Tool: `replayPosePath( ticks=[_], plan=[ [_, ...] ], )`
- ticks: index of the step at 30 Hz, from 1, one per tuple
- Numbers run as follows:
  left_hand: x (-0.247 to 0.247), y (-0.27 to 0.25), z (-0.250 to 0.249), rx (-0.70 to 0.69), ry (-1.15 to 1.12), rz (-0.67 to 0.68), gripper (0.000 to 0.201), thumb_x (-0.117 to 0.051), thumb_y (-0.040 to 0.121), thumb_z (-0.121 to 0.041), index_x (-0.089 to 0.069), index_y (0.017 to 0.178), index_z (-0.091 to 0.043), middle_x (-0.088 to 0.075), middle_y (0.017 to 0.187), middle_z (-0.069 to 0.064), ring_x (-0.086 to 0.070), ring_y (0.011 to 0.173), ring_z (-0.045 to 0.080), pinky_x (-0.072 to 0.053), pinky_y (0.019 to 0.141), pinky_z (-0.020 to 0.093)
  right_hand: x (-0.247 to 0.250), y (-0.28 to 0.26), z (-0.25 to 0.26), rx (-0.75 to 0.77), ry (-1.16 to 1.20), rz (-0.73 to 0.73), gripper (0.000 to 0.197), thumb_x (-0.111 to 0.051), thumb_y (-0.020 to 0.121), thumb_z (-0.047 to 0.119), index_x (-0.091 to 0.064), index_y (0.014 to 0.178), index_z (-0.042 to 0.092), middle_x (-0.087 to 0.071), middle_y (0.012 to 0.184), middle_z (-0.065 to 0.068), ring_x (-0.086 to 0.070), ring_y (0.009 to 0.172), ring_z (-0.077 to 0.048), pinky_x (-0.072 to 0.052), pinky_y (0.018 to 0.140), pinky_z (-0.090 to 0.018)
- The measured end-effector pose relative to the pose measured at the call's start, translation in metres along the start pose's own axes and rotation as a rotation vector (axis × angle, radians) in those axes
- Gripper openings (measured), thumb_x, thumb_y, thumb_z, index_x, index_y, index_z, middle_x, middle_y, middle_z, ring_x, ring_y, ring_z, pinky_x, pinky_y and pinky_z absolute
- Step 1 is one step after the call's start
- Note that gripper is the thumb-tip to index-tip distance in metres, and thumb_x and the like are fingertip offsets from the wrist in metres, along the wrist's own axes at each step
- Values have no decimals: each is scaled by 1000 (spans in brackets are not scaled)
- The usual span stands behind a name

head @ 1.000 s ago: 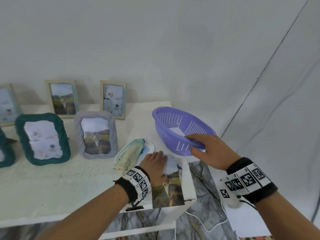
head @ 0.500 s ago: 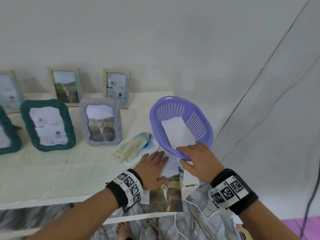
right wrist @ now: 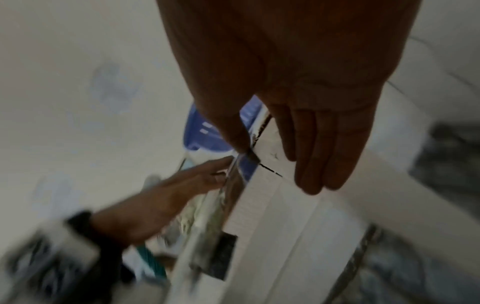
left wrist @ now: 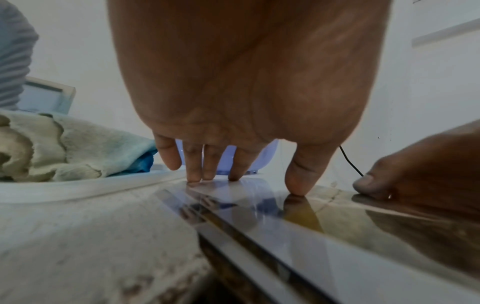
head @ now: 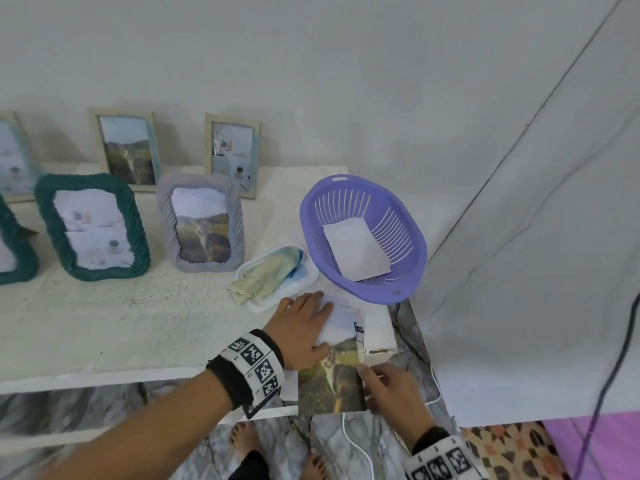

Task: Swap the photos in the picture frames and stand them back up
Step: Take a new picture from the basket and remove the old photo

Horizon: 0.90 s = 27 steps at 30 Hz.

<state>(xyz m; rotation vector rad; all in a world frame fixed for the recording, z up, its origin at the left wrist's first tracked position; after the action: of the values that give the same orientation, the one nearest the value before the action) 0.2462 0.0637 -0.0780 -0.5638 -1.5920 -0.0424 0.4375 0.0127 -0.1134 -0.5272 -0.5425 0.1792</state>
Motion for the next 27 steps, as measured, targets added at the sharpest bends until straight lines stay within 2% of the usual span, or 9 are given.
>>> replayPosePath(
  ticks=[3,7,11,13,16,18,22,25,27],
  plan=[
    [0,-2,-6,13,14,40,85,-24,81,-57,-11,154,-15,-5,161,13,-14,145,29,-15,114,43,-18,-1,1,-188,542,187,26,-62,93,20,-68,100,-4,-70,88,-21,-67,77,-31,-57,69,-39],
    [-3,-7,-13,19,5,35,85,-26,80,-58,-15,153,-16,-11,159,11,-18,141,31,-19,112,43,-25,-2,12,-184,802,210,25,-59,87,0,-61,107,-16,-64,83,-25,-61,67,-30,-49,61,-37],
    [-7,-17,-14,14,-110,34,83,-25,80,-58,-15,154,-22,-11,160,5,-16,143,26,-17,113,39,-31,-9,15,-153,799,231,21,-54,88,-5,-62,105,-15,-64,75,-22,-60,59,-28,-49,55,-33],
    [-7,-27,-5,48,-300,2,82,-27,80,-62,-16,154,-29,-10,159,0,-15,144,22,-16,113,36,-33,-11,14,-108,741,227,18,-54,90,-4,-67,102,-8,-69,83,-22,-64,67,-29,-52,61,-35],
    [-2,-54,17,160,-641,-202,87,-29,74,-73,-22,151,-34,-18,156,-6,-19,143,14,-18,114,32,-34,-14,20,-22,606,207,19,-56,92,1,-72,100,5,-71,97,-22,-66,87,-38,-53,81,-49],
    [1,-78,34,239,-848,-400,86,-45,78,-72,-26,150,-30,-30,149,-8,-30,137,10,-27,113,31,-36,-17,30,40,544,205,19,-57,92,4,-74,96,10,-71,97,-21,-66,93,-41,-52,86,-50],
    [-8,-120,60,459,-1331,-536,79,-76,71,-51,-38,140,-35,-57,124,-11,-60,110,7,-49,92,29,-46,-27,66,230,553,258,21,-55,95,6,-72,104,15,-71,105,-18,-65,100,-39,-50,92,-52],
    [-8,-128,64,358,-1576,-511,60,-81,73,-39,-57,125,-24,-72,111,6,-69,101,23,-55,88,37,-55,-33,99,350,603,270,22,-54,96,6,-68,113,12,-71,107,-15,-67,100,-33,-55,84,-43],
    [3,-128,69,270,-1559,-610,41,-72,84,-19,-60,124,-20,-72,113,4,-68,106,25,-55,90,36,-61,-32,121,480,562,231,21,-55,97,8,-66,115,11,-71,109,-11,-66,104,-30,-55,86,-43]
  ],
)
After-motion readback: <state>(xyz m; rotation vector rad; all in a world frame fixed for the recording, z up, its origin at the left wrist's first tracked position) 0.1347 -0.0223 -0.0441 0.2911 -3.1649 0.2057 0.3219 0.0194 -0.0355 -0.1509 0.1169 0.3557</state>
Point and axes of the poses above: each hand's wrist, its own y-axis towards the middle knuckle, its own x-axis out of the back of the hand, z = x × y, the point moved 6 cm from there along y, towards the middle knuckle
